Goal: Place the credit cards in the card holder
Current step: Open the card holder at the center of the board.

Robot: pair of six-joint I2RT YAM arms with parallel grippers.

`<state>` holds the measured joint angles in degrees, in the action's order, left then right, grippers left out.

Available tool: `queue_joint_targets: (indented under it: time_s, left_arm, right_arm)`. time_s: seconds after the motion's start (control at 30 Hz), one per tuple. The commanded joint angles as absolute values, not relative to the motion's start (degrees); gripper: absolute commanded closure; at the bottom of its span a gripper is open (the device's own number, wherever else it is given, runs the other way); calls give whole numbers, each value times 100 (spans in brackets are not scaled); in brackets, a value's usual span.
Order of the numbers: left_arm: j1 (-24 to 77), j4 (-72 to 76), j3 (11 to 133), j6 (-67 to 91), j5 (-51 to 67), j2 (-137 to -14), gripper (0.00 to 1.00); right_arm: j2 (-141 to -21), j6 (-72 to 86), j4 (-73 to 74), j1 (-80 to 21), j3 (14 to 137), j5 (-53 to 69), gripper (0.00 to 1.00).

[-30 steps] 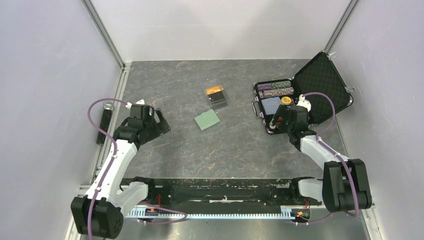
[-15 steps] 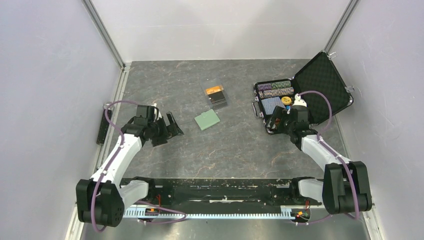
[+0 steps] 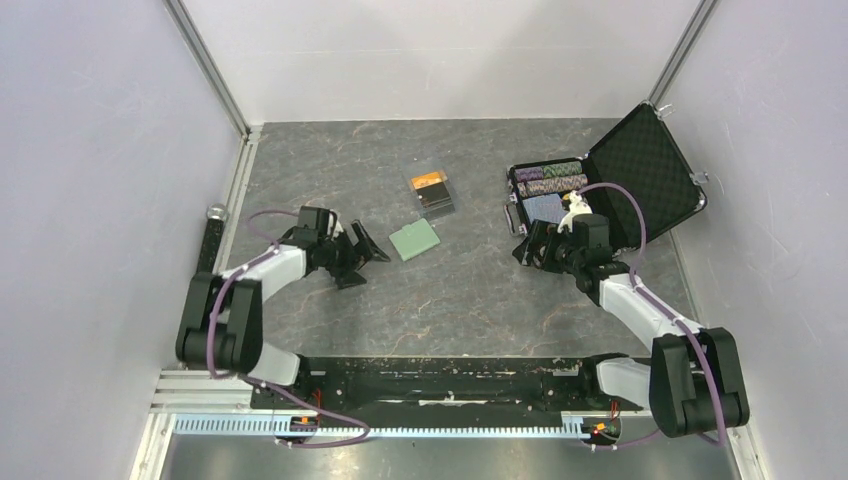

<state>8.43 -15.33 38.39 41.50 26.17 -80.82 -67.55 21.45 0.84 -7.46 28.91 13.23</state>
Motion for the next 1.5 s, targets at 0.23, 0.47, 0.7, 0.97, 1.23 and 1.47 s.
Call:
queue_joint_targets:
  time_s: [0.23,0.47,0.7,0.97,1.23,1.47]
  left_arm:
    - [1500,-208,5251,5064,2719,-10169,25]
    - [1622,-429,5786,5091,2382,-10722,65]
    - [1791,-732,5912,4739,2301,-10532,98]
    - [1869,-915,5400,4204,2640,-9282,98]
    - [1892,-702,4516,4439,3129,-7983,98]
    - [1894,-479,4091,4701,3453,-7115,98]
  right_arm:
    - [-7118,2119,504,-973,3575,1739,2]
    - [-7272,1960,799,-965,3946,1784,2]
    - [-7327,1709,1017,-967,4144,1738,2]
    - [-7302,1838,940,-976,4068,2066,2]
    - [-7369,2875,-229,-1291,3550,3091,2]
    - [-7679,3674,-1128,-2056,3507,3390,2]
